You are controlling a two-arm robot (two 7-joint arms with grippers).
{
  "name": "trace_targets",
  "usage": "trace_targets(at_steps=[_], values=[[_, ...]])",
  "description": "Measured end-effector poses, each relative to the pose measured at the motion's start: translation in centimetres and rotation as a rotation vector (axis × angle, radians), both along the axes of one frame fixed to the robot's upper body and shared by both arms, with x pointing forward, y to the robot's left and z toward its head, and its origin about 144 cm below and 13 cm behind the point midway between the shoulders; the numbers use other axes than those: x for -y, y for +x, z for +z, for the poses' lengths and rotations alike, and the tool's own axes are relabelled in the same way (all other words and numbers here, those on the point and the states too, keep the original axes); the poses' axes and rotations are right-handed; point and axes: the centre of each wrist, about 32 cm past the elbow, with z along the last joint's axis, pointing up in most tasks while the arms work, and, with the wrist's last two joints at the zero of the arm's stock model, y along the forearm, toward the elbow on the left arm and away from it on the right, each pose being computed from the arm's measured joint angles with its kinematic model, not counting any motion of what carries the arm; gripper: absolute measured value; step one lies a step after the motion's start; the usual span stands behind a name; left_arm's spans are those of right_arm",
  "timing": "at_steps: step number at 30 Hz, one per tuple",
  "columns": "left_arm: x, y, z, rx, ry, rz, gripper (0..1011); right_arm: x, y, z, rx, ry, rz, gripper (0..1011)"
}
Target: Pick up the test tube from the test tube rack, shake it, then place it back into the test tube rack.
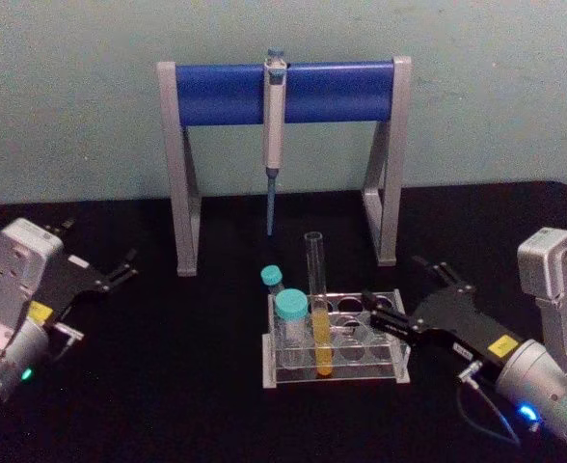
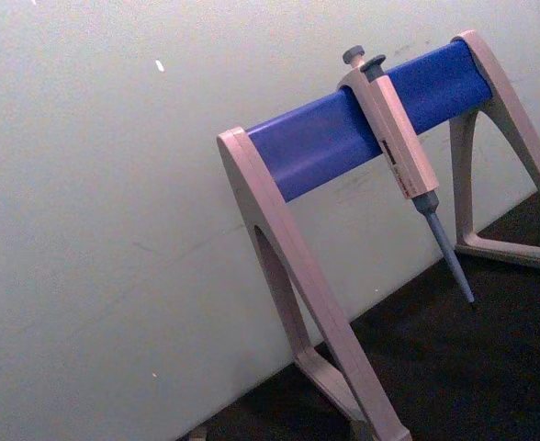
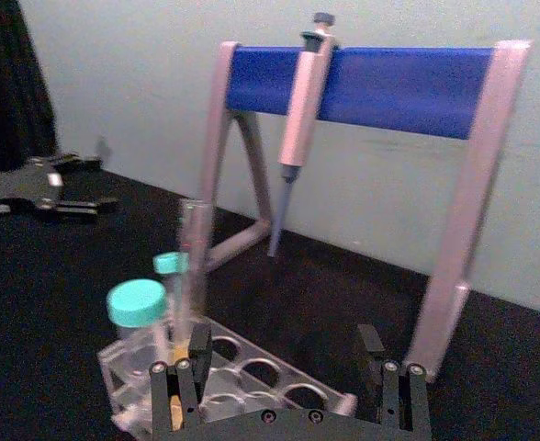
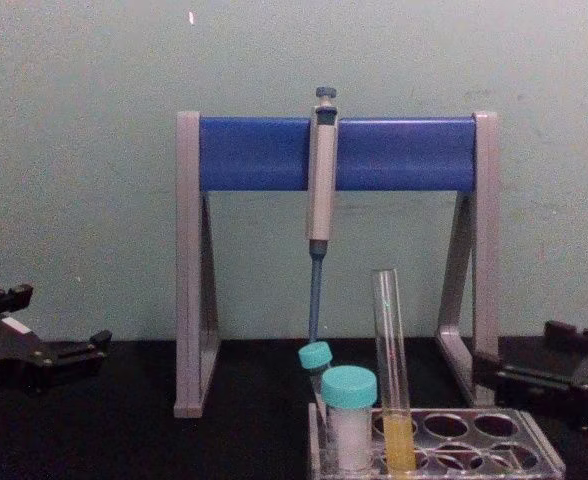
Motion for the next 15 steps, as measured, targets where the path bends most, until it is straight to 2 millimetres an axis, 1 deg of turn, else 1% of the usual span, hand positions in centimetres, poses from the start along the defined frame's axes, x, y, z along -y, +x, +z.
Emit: trace_targets(at_steps=[8, 15], values=[[0.0, 0.0, 0.0, 0.000, 0.000, 0.000, 1001, -1.0, 0.5, 0.2, -0.028, 0.046, 0.078, 1000], [0.0, 0.0, 0.0, 0.000, 0.000, 0.000, 1001, -1.9, 1.9, 0.3, -0.045, 0.065, 0.146, 1000]])
